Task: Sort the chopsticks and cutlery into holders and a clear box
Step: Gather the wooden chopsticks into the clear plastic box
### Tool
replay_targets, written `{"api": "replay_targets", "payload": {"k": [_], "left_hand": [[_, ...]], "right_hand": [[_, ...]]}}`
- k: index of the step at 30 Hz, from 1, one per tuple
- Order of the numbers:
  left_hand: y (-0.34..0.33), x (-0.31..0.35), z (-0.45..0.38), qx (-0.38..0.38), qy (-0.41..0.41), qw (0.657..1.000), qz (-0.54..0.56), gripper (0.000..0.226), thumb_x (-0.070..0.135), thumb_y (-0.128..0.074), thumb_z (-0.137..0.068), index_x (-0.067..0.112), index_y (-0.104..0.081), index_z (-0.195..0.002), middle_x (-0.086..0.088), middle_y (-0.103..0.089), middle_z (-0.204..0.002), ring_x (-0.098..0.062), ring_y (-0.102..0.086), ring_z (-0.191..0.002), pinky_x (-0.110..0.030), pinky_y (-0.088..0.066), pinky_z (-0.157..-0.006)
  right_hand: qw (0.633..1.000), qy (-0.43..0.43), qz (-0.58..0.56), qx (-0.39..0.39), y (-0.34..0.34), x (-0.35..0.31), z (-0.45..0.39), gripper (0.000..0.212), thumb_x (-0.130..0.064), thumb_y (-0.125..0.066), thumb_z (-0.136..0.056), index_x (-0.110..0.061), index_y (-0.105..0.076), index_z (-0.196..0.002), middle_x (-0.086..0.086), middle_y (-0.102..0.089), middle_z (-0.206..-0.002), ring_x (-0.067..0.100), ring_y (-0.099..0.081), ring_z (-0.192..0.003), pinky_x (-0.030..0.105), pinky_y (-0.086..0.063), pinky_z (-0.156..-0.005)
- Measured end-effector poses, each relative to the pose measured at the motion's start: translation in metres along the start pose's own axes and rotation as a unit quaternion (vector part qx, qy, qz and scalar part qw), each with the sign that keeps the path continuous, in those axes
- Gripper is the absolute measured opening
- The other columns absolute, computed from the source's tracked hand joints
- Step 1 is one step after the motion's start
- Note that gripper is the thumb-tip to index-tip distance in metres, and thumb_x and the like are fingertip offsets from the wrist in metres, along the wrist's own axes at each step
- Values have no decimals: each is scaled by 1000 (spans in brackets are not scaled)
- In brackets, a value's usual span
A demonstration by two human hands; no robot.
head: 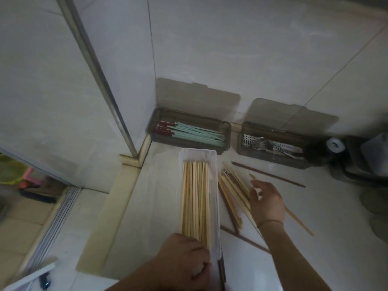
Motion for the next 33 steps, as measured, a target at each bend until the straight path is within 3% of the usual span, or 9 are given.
{"api": "replay_targets", "payload": {"k": [1,4,8,13,17,20,22,24,33], "left_hand": [[0,0,0,2,-3,1000,1,20,25,-72,-76,22,-57,-64,5,-50,-59,-11,-47,-53,-26,-43,-48],[1,1,-1,8,-12,1000,1,20,24,-71,-76,22,-56,-64,6,-51,-59,-12,-48,-53,-25,-43,-48],[4,3,-3,11,-14,1000,4,19,25,-71,-78,23,-56,-66,6,-50,-60,-11,-48,-54,-24,-42,-48],[5,4,-4,14,-15,1000,-1,18,25,-70,-79,23,-58,-66,6,-51,-60,-11,-48,-54,-23,-41,-49],[4,2,-3,10,-9,1000,-2,18,24,-73,-76,23,-58,-65,6,-50,-59,-10,-47,-53,-24,-41,-47],[3,2,-2,18,-12,1000,1,19,24,-72,-78,23,-58,-66,5,-50,-60,-11,-46,-53,-24,-40,-48],[3,2,-3,16,-17,1000,-1,19,24,-73,-76,23,-57,-66,6,-51,-60,-10,-47,-54,-23,-39,-49],[2,2,-3,10,-20,1000,-5,19,25,-75,-74,24,-57,-66,7,-53,-61,-9,-49,-54,-22,-40,-48],[2,2,-3,13,-6,1000,-19,23,28,-73,-75,23,-54,-63,4,-46,-56,-13,-43,-49,-23,-35,-44]], "right_hand": [[997,-44,51,-36,-5,21,-2,20,-26,-55,-93,-30,-65,-109,-2,-61,-114,17,-60,-92,29,-50,-75],[976,-39,187,-105,-19,43,2,18,-34,-51,-94,-30,-64,-105,-1,-52,-108,18,-52,-88,30,-46,-70],[977,-56,187,-80,-19,36,3,19,-33,-51,-94,-31,-70,-98,1,-59,-107,22,-56,-101,26,-38,-69],[971,-60,216,-87,-18,32,3,21,-31,-50,-93,-35,-69,-97,-3,-54,-86,21,-51,-105,26,-38,-68],[984,-47,165,-43,3,14,-2,17,-27,-48,-95,-28,-65,-96,-1,-57,-76,22,-54,-79,27,-42,-64],[992,117,-10,46,36,-38,0,14,-19,-50,-94,-20,-64,-98,-5,-63,-82,15,-58,-69,22,-45,-62],[958,249,-121,74,51,-79,14,20,-17,-46,-94,-12,-64,-99,-6,-62,-92,10,-60,-79,14,-46,-71],[928,315,-192,54,47,-104,28,21,-16,-45,-94,-8,-65,-95,-1,-63,-94,6,-57,-88,13,-45,-81],[918,374,-102,-85,-37,-127,80,17,-15,-60,-86,-15,-64,-103,0,-58,-103,13,-56,-94,21,-46,-89]]}}
Point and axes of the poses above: each hand's wrist, its own z-axis away from the middle knuckle, its own y-axis out of the back of the hand, x = y × z, the point moved 9 cm from there along -z, towards the middle knuckle
